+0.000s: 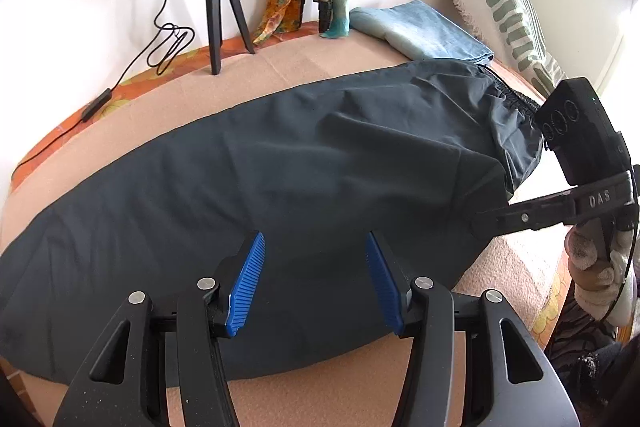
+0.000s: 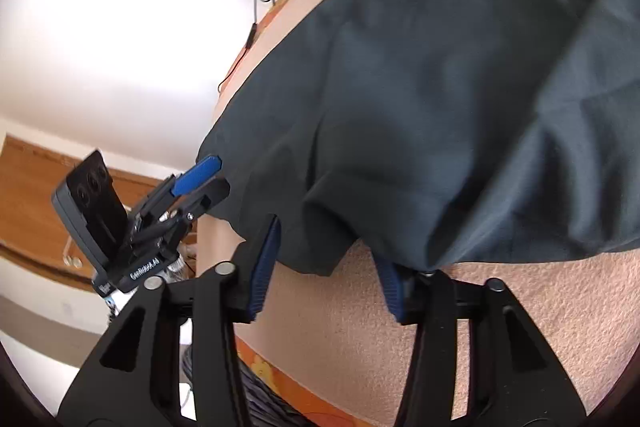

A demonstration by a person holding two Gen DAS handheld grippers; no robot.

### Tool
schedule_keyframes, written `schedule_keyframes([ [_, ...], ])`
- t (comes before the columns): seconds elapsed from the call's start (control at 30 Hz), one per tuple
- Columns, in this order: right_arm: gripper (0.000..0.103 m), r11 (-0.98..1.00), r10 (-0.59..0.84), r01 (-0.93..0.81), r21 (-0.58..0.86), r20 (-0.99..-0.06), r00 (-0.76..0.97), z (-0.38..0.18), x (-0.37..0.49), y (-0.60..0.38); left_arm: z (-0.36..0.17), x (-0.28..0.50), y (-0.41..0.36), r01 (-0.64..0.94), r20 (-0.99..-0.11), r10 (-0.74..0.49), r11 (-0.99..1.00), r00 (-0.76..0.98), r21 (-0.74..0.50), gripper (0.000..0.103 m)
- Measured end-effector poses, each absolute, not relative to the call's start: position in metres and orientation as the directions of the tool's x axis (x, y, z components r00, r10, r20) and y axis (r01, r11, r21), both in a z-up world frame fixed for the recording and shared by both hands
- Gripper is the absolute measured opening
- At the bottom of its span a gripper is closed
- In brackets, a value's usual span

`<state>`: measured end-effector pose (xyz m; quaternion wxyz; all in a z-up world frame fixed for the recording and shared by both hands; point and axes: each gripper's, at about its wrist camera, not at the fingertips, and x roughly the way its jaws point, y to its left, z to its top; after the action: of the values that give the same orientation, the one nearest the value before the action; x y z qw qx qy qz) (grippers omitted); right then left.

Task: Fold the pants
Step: 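Lower the leg edge onto the pants and open the right tool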

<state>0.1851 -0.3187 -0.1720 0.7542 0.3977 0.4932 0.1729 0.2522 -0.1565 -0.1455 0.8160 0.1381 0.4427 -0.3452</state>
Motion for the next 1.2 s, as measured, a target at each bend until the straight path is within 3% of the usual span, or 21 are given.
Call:
schedule_keyframes([
  [0.33,0.053,0.889,0.449,-0.288,0.356,-0.801,0.396,-0.151,0.205,-0.201,-0.14,0.261,-0.087,0.57,-0.819,-0.372,0.819,0.437,-0.068,0.051],
  [0.37,0.042,0.893,0.435,-0.307,0.33,-0.809,0.396,-0.151,0.207,-0.194,-0.138,0.261,-0.08,0.559,-0.818,-0.366,0.827,0.444,-0.067,0.051],
  [0.4,0.016,0.887,0.442,-0.321,0.332,-0.812,0.381,-0.149,0.21,-0.189,-0.137,0.261,-0.073,0.548,-0.816,-0.361,0.834,0.452,-0.065,0.051],
  [0.43,0.009,0.872,0.472,-0.32,0.37,-0.81,0.35,-0.147,0.211,-0.187,-0.135,0.261,-0.067,0.538,-0.814,-0.355,0.84,0.46,-0.062,0.051],
  [0.53,0.008,0.734,0.676,-0.214,0.644,-0.665,0.318,-0.129,0.215,-0.212,-0.131,0.261,-0.049,0.511,-0.808,-0.342,0.857,0.48,-0.059,0.051],
  [0.63,0.008,0.302,0.899,-0.017,0.953,-0.278,0.339,-0.131,0.216,-0.255,-0.128,0.26,-0.037,0.494,-0.804,-0.337,0.867,0.49,-0.062,0.051],
  [0.67,0.008,0.239,0.902,0.028,0.971,-0.232,0.364,-0.133,0.216,-0.265,-0.128,0.26,-0.035,0.49,-0.804,-0.335,0.869,0.492,-0.062,0.051],
  [0.77,0.008,0.375,0.846,0.076,0.924,-0.374,0.38,-0.137,0.212,-0.275,-0.129,0.26,-0.033,0.487,-0.804,-0.334,0.871,0.492,-0.064,0.051],
  [0.87,0.008,0.427,0.828,0.127,0.895,-0.443,0.344,-0.159,0.216,-0.272,-0.133,0.257,-0.037,0.5,-0.804,-0.355,0.862,0.477,-0.084,0.051],
  [0.97,0.009,0.57,0.762,0.088,0.817,-0.565,0.316,-0.161,0.204,-0.266,-0.139,0.25,-0.044,0.522,-0.813,-0.367,0.848,0.453,-0.092,0.051],
  [1.13,0.024,0.651,0.691,0.067,0.756,-0.627,0.36,-0.158,0.209,-0.275,-0.146,0.22,-0.065,0.582,-0.817,-0.456,0.791,0.354,-0.19,0.051],
  [1.2,0.037,0.654,0.669,0.091,0.751,-0.63,0.394,-0.155,0.201,-0.291,-0.149,0.201,-0.081,0.627,-0.823,-0.484,0.749,0.298,-0.213,0.051],
])
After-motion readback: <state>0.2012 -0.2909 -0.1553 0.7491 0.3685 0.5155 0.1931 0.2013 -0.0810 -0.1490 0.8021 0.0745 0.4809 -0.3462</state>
